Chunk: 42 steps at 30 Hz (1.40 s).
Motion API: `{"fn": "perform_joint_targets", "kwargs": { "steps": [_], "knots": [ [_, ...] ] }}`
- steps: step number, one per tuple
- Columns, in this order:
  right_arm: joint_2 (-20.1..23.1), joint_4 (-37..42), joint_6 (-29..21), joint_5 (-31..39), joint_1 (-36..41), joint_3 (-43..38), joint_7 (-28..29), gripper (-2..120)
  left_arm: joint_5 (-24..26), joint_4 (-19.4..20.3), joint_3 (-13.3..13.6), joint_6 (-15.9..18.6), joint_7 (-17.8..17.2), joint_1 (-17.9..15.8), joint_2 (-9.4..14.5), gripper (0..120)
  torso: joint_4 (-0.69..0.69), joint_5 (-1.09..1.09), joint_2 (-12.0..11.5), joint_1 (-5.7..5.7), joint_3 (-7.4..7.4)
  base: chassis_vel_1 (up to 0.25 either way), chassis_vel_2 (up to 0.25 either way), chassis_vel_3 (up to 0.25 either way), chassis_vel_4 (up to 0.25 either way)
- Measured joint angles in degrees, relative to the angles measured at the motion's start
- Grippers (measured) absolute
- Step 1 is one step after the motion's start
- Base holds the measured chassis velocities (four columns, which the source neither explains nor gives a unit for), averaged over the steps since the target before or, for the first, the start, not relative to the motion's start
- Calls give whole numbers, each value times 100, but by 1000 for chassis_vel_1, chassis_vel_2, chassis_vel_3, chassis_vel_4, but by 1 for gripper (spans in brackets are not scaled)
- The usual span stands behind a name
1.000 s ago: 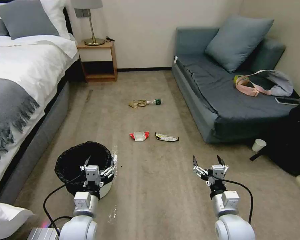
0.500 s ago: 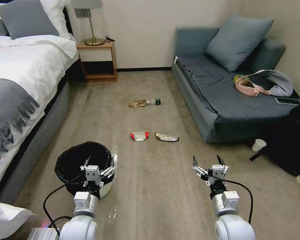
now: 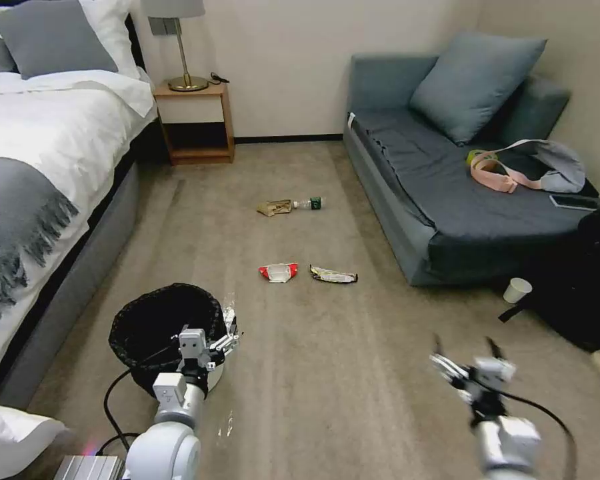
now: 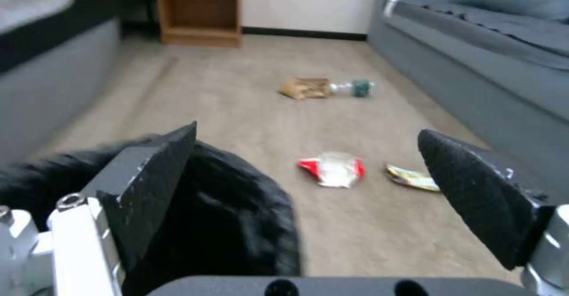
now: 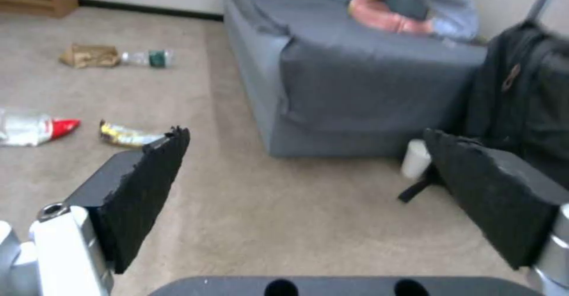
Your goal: Pick up the trash bin, then pick up the garbage on the floor and place it into the trash bin.
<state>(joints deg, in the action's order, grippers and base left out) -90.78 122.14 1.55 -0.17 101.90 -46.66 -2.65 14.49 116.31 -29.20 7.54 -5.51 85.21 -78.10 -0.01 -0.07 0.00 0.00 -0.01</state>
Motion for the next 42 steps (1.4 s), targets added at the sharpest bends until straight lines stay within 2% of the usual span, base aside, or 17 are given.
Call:
{"fn": "perform_joint_targets", "kwargs": {
  "steps": [1,3,5,7,9,10,12,14,16,18,20,23,25,30,32,36,42],
  "knots": [
    [-84,212,0,-6,145,-211,-140,100,105,126,-144,113,-61,-25,117,100,1,14,0,0,0,0,0,0,0],
    [-115,296,1,-10,204,-303,-194,100,183,208,-242,194,-83,-29,191,100,1,11,0,0,0,0,0,0,0],
    [-150,386,-2,-17,257,-386,-268,100,452,410,-576,381,-118,-49,441,100,2,7,0,0,0,0,0,0,0],
    [-152,389,-2,-17,257,-386,-274,100,497,433,-660,416,-118,-56,477,100,2,7,0,0,0,0,0,0,0],
    [-153,391,-5,-19,243,-381,-279,100,717,456,-1158,612,-89,-101,689,100,0,8,0,0,0,0,0,0,0],
    [-153,391,-5,-19,243,-381,-279,100,717,456,-1158,612,-89,-101,689,100,0,8,0,0,0,0,0,0,0],
    [-151,476,-268,-75,152,-204,-276,100,950,339,-1452,740,-34,-127,883,100,4,8,0,0,0,0,0,0,0],
    [-151,503,-327,-89,112,-134,-284,100,1013,296,-1510,772,-14,-138,923,100,2,7,0,0,0,0,0,0,0],
    [-146,565,-502,-136,14,38,-282,100,1244,-32,-1805,880,51,-211,1097,100,-1,9,0,0,1,0,0,0,0],
    [-144,556,-502,-154,10,129,-279,100,1339,-240,-1909,912,109,-264,1173,100,1,8,0,0,1,0,0,0,0],
    [-143,541,-497,-157,10,144,-276,100,1388,-327,-1925,933,116,-286,1194,100,1,7,0,0,1,0,0,0,0],
    [-141,487,-458,-159,-10,188,-272,100,1497,-686,-1883,982,181,-380,1247,100,1,8,0,0,1,0,0,0,0],
    [-141,481,-452,-159,-13,192,-272,100,1513,-733,-1852,991,187,-391,1258,99,1,7,0,0,1,0,0,0,0],
    [-139,452,-435,-154,-33,204,-269,100,1542,-1060,-1614,1061,174,-543,1267,87,1,8,0,0,1,0,0,0,0],
    [-139,425,-415,-151,-40,198,-266,100,1517,-1123,-1578,1069,166,-596,1265,94,1,7,0,0,1,0,0,0,0],
    [-138,365,-370,-143,-60,170,-256,100,1516,-1205,-1575,1096,143,-680,1264,100,1,7,0,0,1,0,0,0,0],
    [-137,298,-349,-143,-106,169,-246,100,1578,-1321,-1644,1112,141,-694,1310,100,1,6,0,0,1,0,0,0,0]
  ]
}}
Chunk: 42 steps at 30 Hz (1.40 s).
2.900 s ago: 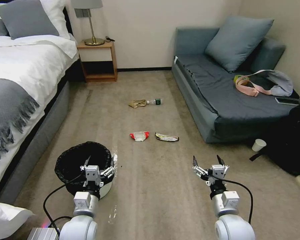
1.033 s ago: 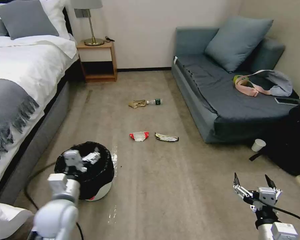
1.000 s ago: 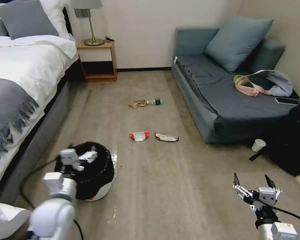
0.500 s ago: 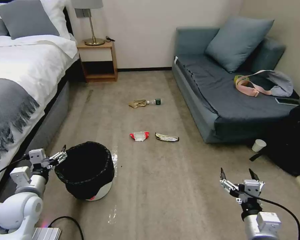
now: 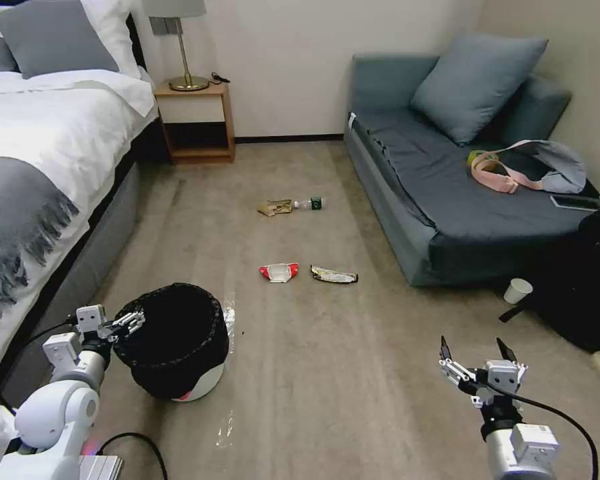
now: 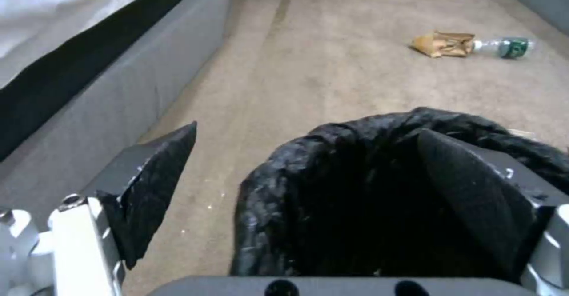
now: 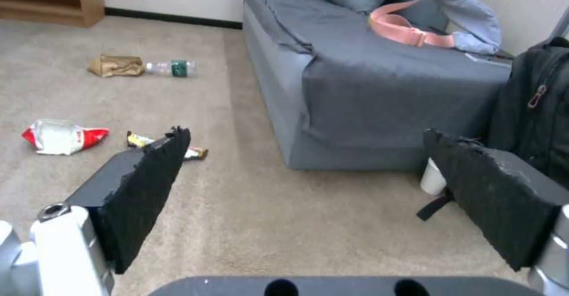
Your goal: Pick up the trash bin, then pick up the garbage on the floor and place it into the trash bin.
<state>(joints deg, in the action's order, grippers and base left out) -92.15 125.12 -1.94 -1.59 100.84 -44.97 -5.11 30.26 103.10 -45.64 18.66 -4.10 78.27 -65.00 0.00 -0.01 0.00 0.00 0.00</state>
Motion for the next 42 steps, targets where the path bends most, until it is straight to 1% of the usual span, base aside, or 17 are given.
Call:
{"fn": "perform_joint_targets", "kwargs": {
  "steps": [5,7,11,15,17,19,21,22,24,29,30,31,33,35,37,38,42],
  "knots": [
    [0,-53,5,-13,-38,36,9,100,70,-293,-11,8,12,-26,16,100,0,0,0,0,0,0,0,0,0],
    [0,-56,5,-14,-39,36,9,100,73,-311,-10,8,15,-26,17,100,0,1,0,0,0,0,0,0,0],
    [1,-79,21,-17,-48,31,12,100,125,-577,75,12,43,-93,21,100,0,1,0,0,0,0,0,0,0],
    [1,-77,25,-13,-46,5,14,100,163,-699,153,51,81,-142,21,100,0,1,0,0,0,0,0,0,0],
    [1,-75,26,-12,-45,1,14,100,167,-707,168,63,89,-145,22,100,0,1,0,0,0,0,0,0,0],
    [1,-70,32,-9,-40,-5,15,100,264,-718,228,171,73,-162,26,97,0,0,0,0,0,0,0,0,0],
    [1,-66,39,-9,-33,-5,17,100,398,-720,267,276,39,-168,39,91,0,1,0,0,0,0,0,0,0],
    [1,-66,39,-9,-33,-5,17,100,398,-720,267,276,39,-168,39,91,0,1,0,0,0,0,0,0,0],
    [1,-50,43,-8,-19,-2,19,100,594,-688,325,408,-21,-133,114,88,0,1,0,0,0,0,0,0,0],
    [2,-37,46,-4,-17,-5,35,100,838,-667,385,575,-84,-145,308,91,0,1,0,0,0,0,0,0,0],
    [2,-37,46,-4,-17,-5,35,100,838,-667,385,575,-84,-145,308,91,0,1,0,0,0,0,0,0,0],
    [1,-42,49,-4,-20,-6,48,100,852,-686,392,583,-92,-170,324,89,0,1,0,0,0,0,0,0,0],
    [1,-63,62,-7,-24,-7,70,100,891,-734,424,605,-115,-226,338,79,0,1,0,0,0,0,0,0,0],
    [1,-64,63,-7,-25,-8,72,100,895,-741,432,606,-116,-231,338,76,0,1,0,0,0,0,0,0,0],
    [1,-69,64,-6,-40,-20,85,100,952,-757,453,622,-117,-236,338,64,0,1,0,0,0,0,0,0,0],
    [1,-69,64,-6,-40,-20,85,100,952,-757,453,622,-117,-236,338,64,0,1,0,0,0,0,0,0,0],
    [2,-78,64,-3,-53,-40,97,100,1016,-757,461,634,-116,-200,351,47,-1,-1,0,0,0,0,0,0,0]
  ]
}}
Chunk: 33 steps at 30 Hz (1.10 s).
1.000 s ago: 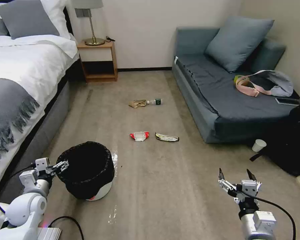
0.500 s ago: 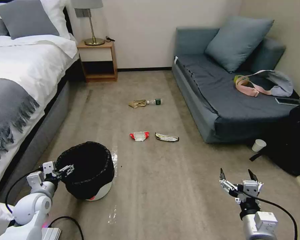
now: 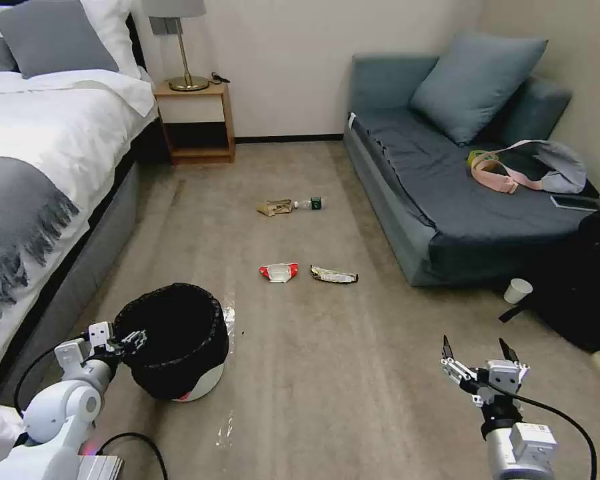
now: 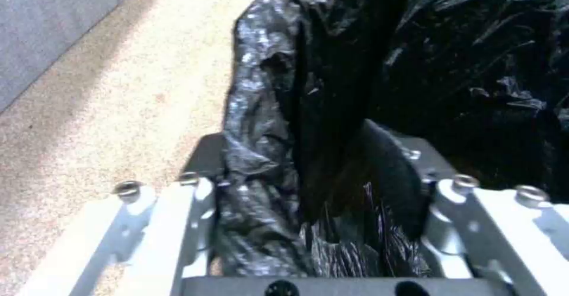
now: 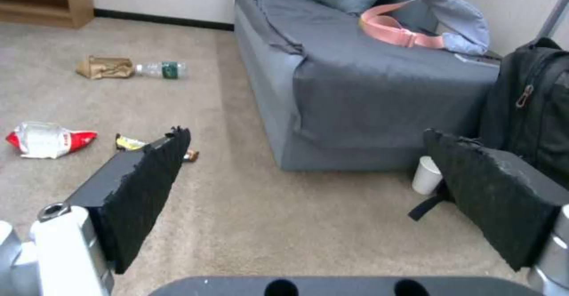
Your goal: Pick up the trash bin, then pick up the garbage on the floor and place it into the trash bin.
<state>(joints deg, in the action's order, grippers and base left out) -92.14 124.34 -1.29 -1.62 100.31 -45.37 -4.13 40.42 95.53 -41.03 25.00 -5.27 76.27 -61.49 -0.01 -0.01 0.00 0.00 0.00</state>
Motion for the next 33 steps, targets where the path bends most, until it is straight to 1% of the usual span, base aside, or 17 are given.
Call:
{"fn": "perform_joint_targets", "kwargs": {
  "steps": [1,4,5,8,9,11,12,18,20,22,23,24,28,33],
  "knots": [
    [0,0,0,0,0,0,0,100,0,0,0,0,0,0,0,47,0,0,0,0,0,0,0,0,0],
    [0,-8,-3,6,-22,-17,5,100,27,12,17,-2,18,24,32,30,-1,-1,0,0,0,0,0,0,0],
    [0,-8,-3,6,-22,-17,5,100,27,12,17,-2,18,24,32,30,-1,-1,0,0,0,0,0,0,0],
    [0,-15,-6,9,-36,-18,18,100,58,31,60,-3,38,9,38,19,0,-1,0,0,0,0,0,0,0],
    [0,-20,-7,9,-41,-17,23,100,60,36,75,-3,50,3,37,12,0,0,0,0,0,0,0,0,0],
    [0,-23,-7,9,-43,-17,26,100,62,40,81,-3,57,0,37,11,0,0,0,0,0,0,0,0,0],
    [0,-33,-8,9,-48,-15,30,100,69,58,87,-1,74,-5,37,5,1,0,0,0,0,0,0,0,0],
    [0,-45,-11,6,-66,7,36,100,71,79,59,-15,131,8,32,5,1,2,0,0,0,0,0,0,0],
    [0,-47,-12,5,-73,16,37,100,61,84,42,-82,167,27,20,5,1,3,0,0,0,0,0,0,0],
    [0,-49,-13,4,-84,24,38,100,55,105,22,-187,219,51,0,5,1,4,0,0,0,0,0,0,0],
    [0,-50,-13,-4,-87,34,31,100,22,142,-7,-320,293,73,-30,5,2,5,0,0,0,0,0,0,0],
    [0,-50,-13,-4,-87,34,31,100,22,142,-7,-320,293,73,-30,5,2,5,0,0,0,0,0,0,0],
    [0,-41,-11,-72,-86,98,-82,100,-45,215,-73,-588,481,120,-131,5,1,2,0,0,0,0,0,0,0],
    [0,24,-56,-102,-65,150,-233,100,-36,258,-115,-717,576,168,-201,5,2,2,0,0,0,0,0,0,0]
  ]
}}
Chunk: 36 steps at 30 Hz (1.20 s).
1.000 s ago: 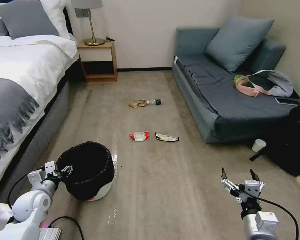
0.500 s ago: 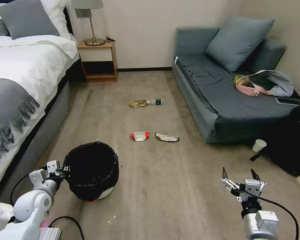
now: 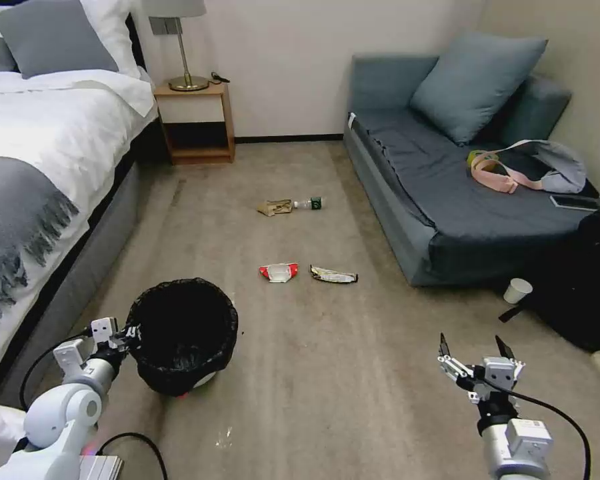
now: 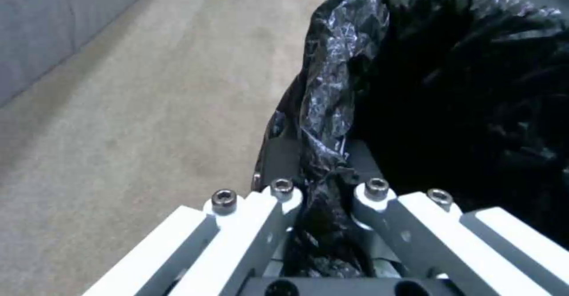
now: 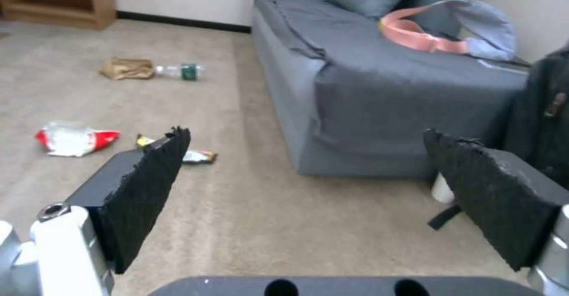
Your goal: Pick up the trash bin, then pick up the garbage on the floor and place it into the trash bin.
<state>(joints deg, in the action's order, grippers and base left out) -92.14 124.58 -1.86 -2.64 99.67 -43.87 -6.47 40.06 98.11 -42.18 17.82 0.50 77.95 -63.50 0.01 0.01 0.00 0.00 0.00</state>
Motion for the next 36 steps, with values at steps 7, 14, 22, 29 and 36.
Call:
{"fn": "perform_joint_targets", "kwargs": {
  "steps": [7,14,22,29,36],
  "knots": [
    [103,188,-197,173,123,148,-309,100,76,136,-113,-155,158,168,-90,5,-1,-1,0,0,0,0,0,0,0],
    [473,448,-364,527,368,312,-703,100,207,354,-227,-166,191,325,-158,5,-1,-1,0,0,0,0,0,0,0],
    [600,496,-388,642,406,393,-817,100,273,488,-306,-161,189,350,-195,5,-1,-1,0,0,0,0,0,0,0],
    [601,495,-390,652,403,417,-848,100,299,493,-364,-159,186,362,-206,5,-1,-1,0,0,0,0,0,0,0],
    [628,497,-408,653,393,417,-867,100,293,498,-407,-160,196,318,-241,5,-1,-1,0,0,0,0,0,0,0]
  ]
}}
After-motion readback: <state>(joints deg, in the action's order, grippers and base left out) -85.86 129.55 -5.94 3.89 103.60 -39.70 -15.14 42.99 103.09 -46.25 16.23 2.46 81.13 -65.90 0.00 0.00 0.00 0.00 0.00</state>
